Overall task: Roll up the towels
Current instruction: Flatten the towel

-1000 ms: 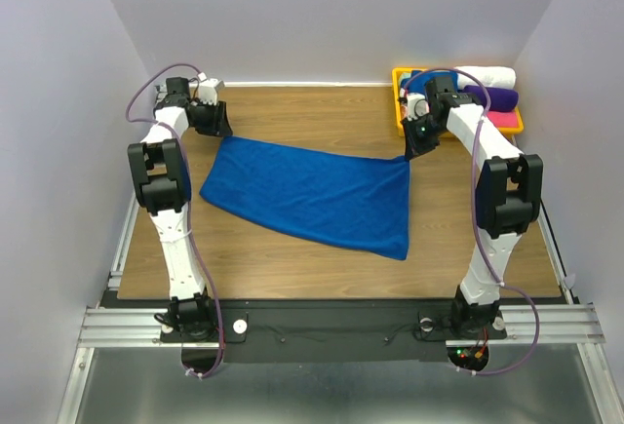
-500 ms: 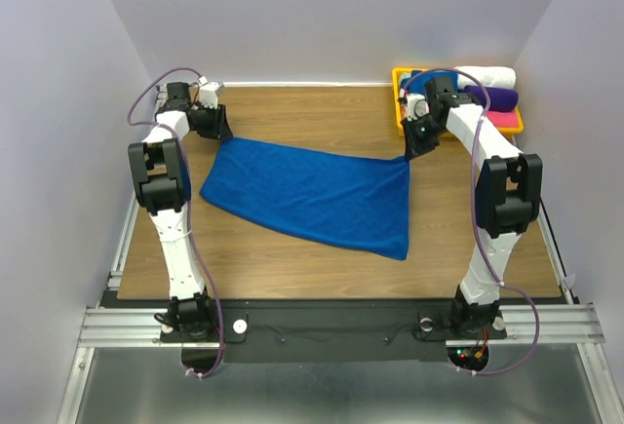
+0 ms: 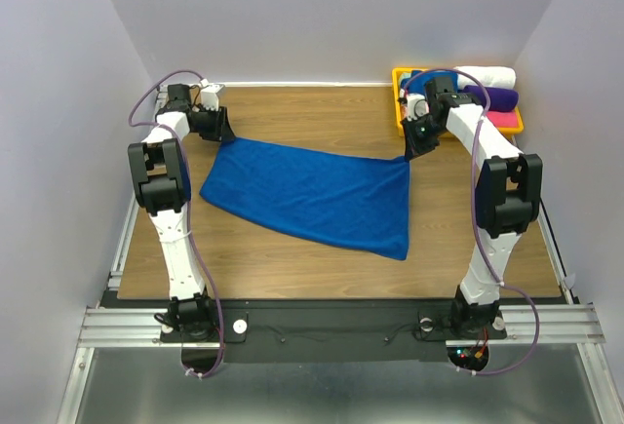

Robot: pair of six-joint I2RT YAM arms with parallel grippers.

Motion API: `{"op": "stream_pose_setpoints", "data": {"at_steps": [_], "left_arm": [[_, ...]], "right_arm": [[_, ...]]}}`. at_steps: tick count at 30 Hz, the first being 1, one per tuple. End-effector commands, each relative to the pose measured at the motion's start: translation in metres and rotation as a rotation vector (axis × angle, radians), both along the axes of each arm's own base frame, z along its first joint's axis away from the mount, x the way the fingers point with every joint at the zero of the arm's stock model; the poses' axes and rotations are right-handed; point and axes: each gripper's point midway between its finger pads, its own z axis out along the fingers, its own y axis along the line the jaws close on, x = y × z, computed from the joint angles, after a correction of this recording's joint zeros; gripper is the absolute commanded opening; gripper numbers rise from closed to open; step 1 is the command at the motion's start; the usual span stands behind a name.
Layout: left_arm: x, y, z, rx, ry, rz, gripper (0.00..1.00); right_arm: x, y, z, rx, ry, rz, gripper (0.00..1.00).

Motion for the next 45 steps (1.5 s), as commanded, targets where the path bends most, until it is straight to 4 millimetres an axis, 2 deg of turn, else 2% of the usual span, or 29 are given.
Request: {"op": "stream_pose_setpoints", "data": {"at_steps": [1, 3, 4, 6, 7, 10, 11, 13, 14, 15, 16, 17, 18, 19, 22, 23, 25, 26, 27, 28, 29, 30, 32, 33, 36, 37, 41, 43, 45], "left_arm": [[-0.016, 0.000, 0.013, -0.015, 0.035, 0.006, 0.44], [-0.016, 0.005, 0.012, 0.002, 0.034, 0.025, 0.34], [-0.014, 0.007, 0.013, 0.010, 0.027, 0.033, 0.23], [-0.013, 0.010, 0.021, 0.021, 0.003, 0.044, 0.15], [-0.012, 0.011, 0.026, 0.024, -0.012, 0.043, 0.07], [-0.008, 0.010, 0.067, 0.029, -0.092, 0.041, 0.00], [-0.008, 0.008, 0.092, 0.028, -0.142, 0.029, 0.00], [-0.010, 0.007, 0.127, 0.030, -0.189, 0.018, 0.00], [-0.014, 0.005, 0.158, 0.034, -0.234, 0.010, 0.00], [-0.017, 0.004, 0.173, 0.036, -0.257, 0.004, 0.00], [-0.020, 0.004, 0.188, 0.042, -0.281, 0.001, 0.00], [-0.027, 0.002, 0.213, 0.046, -0.324, -0.003, 0.00], [-0.035, 0.000, 0.225, 0.048, -0.337, -0.009, 0.00], [-0.044, -0.001, 0.248, 0.055, -0.380, -0.012, 0.00], [-0.065, -0.005, 0.273, 0.060, -0.417, -0.018, 0.00], [-0.079, -0.007, 0.297, 0.070, -0.470, -0.021, 0.00], [-0.096, -0.010, 0.303, 0.079, -0.492, -0.025, 0.00], [-0.112, -0.011, 0.323, 0.093, -0.545, -0.021, 0.00], [-0.121, -0.011, 0.329, 0.100, -0.565, -0.021, 0.00], [-0.129, -0.013, 0.319, 0.107, -0.553, -0.028, 0.00], [-0.145, -0.014, 0.334, 0.124, -0.596, -0.024, 0.00], [-0.153, -0.014, 0.324, 0.130, -0.577, -0.023, 0.00], [-0.177, -0.014, 0.334, 0.161, -0.620, -0.017, 0.00], [-0.186, -0.015, 0.321, 0.162, -0.591, -0.015, 0.00], [-0.219, -0.016, 0.328, 0.184, -0.620, -0.002, 0.00], [-0.226, -0.017, 0.320, 0.184, -0.604, 0.002, 0.00], [-0.261, -0.019, 0.313, 0.199, -0.591, 0.014, 0.00], [-0.265, -0.017, 0.305, 0.208, -0.562, 0.022, 0.00], [-0.262, -0.012, 0.290, 0.222, -0.521, 0.037, 0.00]], "right_arm": [[0.012, 0.001, 0.012, 0.007, -0.057, 0.008, 0.00], [0.011, 0.002, 0.012, 0.008, -0.056, 0.012, 0.01], [0.012, 0.002, 0.012, 0.007, -0.056, 0.011, 0.01], [0.014, 0.001, 0.015, 0.003, -0.066, 0.008, 0.01], [0.016, 0.000, 0.018, 0.000, -0.075, 0.004, 0.00], [0.028, -0.006, 0.037, 0.007, -0.129, -0.013, 0.01], [0.033, -0.008, 0.044, 0.011, -0.149, -0.020, 0.01], [0.048, -0.014, 0.077, 0.025, -0.238, -0.037, 0.01], [0.053, -0.019, 0.089, 0.023, -0.271, -0.048, 0.00], [0.060, -0.021, 0.115, 0.024, -0.336, -0.051, 0.01], [0.063, -0.025, 0.128, 0.017, -0.370, -0.059, 0.00], [0.065, -0.029, 0.141, 0.014, -0.403, -0.066, 0.00], [0.066, -0.031, 0.150, 0.011, -0.427, -0.070, 0.01], [0.066, -0.034, 0.171, 0.008, -0.477, -0.074, 0.00], [0.064, -0.039, 0.199, 0.001, -0.546, -0.084, 0.01], [0.060, -0.041, 0.217, 0.002, -0.586, -0.091, 0.01], [0.054, -0.045, 0.234, 0.000, -0.626, -0.098, 0.01], [0.051, -0.045, 0.240, 0.004, -0.641, -0.097, 0.01], [0.041, -0.047, 0.254, 0.007, -0.671, -0.100, 0.01], [0.037, -0.047, 0.260, 0.007, -0.687, -0.099, 0.01], [0.031, -0.046, 0.267, 0.010, -0.705, -0.097, 0.01], [0.021, -0.046, 0.275, 0.011, -0.726, -0.092, 0.01], [0.008, -0.047, 0.283, 0.011, -0.745, -0.093, 0.00], [-0.006, -0.046, 0.288, 0.009, -0.758, -0.086, 0.01], [-0.030, -0.048, 0.294, -0.003, -0.781, -0.080, 0.01], [-0.045, -0.049, 0.293, -0.011, -0.786, -0.074, 0.00], [-0.081, -0.052, 0.288, -0.033, -0.796, -0.065, 0.01], [-0.089, -0.053, 0.277, -0.045, -0.776, -0.059, 0.00], [-0.089, -0.055, 0.255, -0.057, -0.725, -0.057, 0.01]]}}
